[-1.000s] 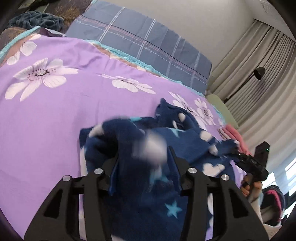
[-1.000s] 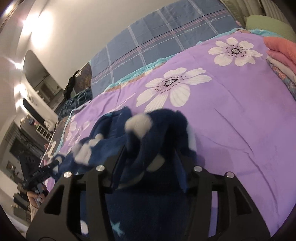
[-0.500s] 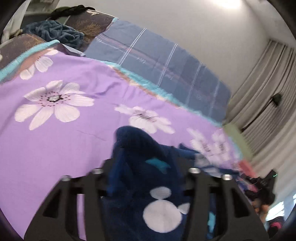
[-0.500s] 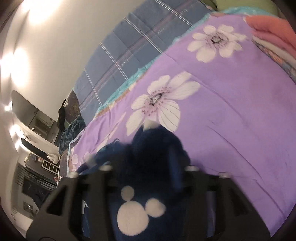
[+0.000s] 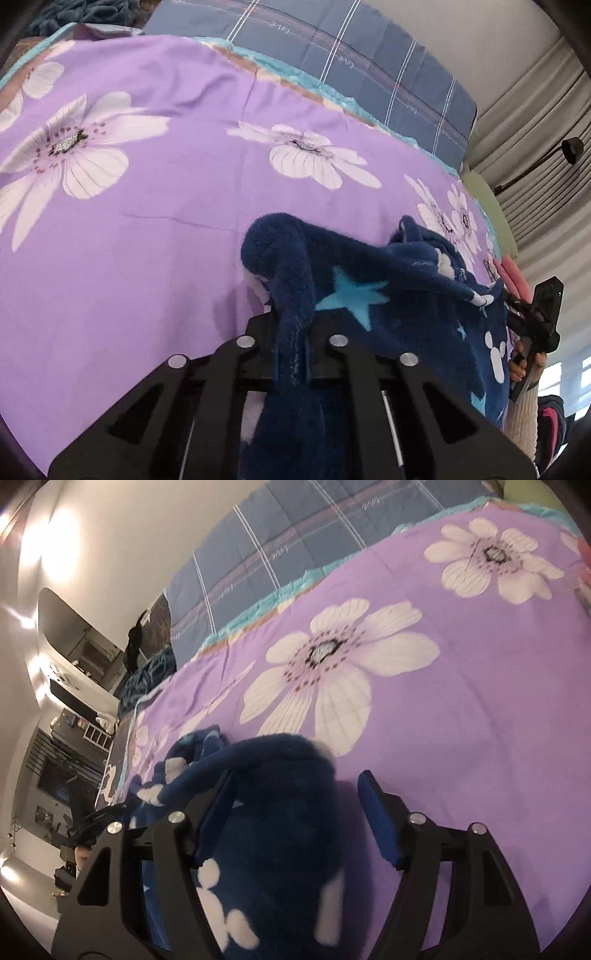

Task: Fold small clothes

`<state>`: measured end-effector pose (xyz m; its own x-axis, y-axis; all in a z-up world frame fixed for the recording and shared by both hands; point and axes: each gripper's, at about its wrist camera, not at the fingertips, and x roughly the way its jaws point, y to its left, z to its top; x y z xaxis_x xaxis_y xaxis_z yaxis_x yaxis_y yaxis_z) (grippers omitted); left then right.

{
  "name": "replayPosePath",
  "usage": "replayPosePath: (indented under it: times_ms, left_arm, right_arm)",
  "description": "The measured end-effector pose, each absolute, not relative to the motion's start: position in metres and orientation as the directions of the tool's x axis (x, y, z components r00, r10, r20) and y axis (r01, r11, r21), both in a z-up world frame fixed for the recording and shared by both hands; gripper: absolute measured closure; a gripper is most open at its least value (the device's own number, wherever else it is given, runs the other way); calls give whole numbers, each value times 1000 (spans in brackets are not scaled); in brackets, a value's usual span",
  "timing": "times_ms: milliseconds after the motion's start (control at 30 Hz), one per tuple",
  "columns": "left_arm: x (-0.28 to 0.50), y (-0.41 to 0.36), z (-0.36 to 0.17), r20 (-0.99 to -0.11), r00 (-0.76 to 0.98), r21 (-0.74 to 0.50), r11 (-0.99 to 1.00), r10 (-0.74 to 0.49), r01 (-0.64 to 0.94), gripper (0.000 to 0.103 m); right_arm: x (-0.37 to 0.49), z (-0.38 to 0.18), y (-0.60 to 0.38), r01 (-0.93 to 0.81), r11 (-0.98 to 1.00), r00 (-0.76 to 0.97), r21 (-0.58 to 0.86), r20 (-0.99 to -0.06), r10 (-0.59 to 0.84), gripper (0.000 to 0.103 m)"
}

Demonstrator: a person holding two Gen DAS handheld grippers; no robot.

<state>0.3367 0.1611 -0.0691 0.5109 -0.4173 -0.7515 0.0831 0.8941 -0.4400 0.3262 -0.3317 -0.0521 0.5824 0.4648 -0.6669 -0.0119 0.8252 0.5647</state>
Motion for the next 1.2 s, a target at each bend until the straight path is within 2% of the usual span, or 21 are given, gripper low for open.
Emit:
replayPosePath:
  times_ms: [33,133,200,267,333,400,467,500,533,667,767,833,933,1033,1200]
  left_arm:
    - [326,157,-56,-723,558,-418,901,-407,117,95]
    - [289,154,-16,-632,675,-351,917,-380,188,95]
    - [283,155,-2,-612,714,-300,936,-339,186,94]
    - [297,155,-5,-644,709,-255,954,-288,156,94]
    - [316,150,-32,-721,654,-200,973,-228,119,88]
    - [324,142,-59,-790,588,-141,985,-173,100,82]
    - [317,138,-70,-813,565,-102,990,-139,96,79]
    - [308,138,-66,-796,588,-100,990,-142,103,73]
    - [296,139,-54,-768,624,-101,990,-143,103,63]
    - [238,136,-9,-671,708,-155,975,-221,158,60]
    - [197,106,12,-633,703,-166,943,-325,287,60]
    - [180,71,13,-642,658,-174,911,-393,375,60]
    - [156,-6,4,-684,546,-171,833,-485,526,60]
    - [129,-79,-13,-703,433,-177,729,-564,662,60]
    - [98,-176,-45,-764,324,-146,638,-558,756,61]
  right_arm:
    - [323,-49,-332,16,819,586,573,-669,457,92]
    - [305,-22,-335,-60,760,672,648,-536,511,92]
    - [304,-7,-335,-72,777,711,625,-514,480,92]
    - [321,-16,-325,-30,836,688,548,-596,415,82]
    - [334,-41,-316,41,890,628,453,-704,330,71]
    - [332,-68,-311,118,912,565,392,-782,263,71]
    - [312,-63,-320,129,895,614,427,-743,267,72]
    - [303,-58,-325,134,891,634,433,-729,259,67]
    - [291,-49,-330,136,891,654,433,-715,247,66]
    - [225,-20,-333,50,920,690,390,-679,250,69]
    - [182,-19,-326,-31,948,675,318,-693,254,78]
    - [168,-28,-330,-17,953,654,302,-718,239,89]
    - [164,-40,-346,48,946,632,321,-743,220,93]
    - [159,-46,-357,67,934,614,350,-753,238,93]
    - [142,-43,-369,50,937,624,345,-744,241,90]
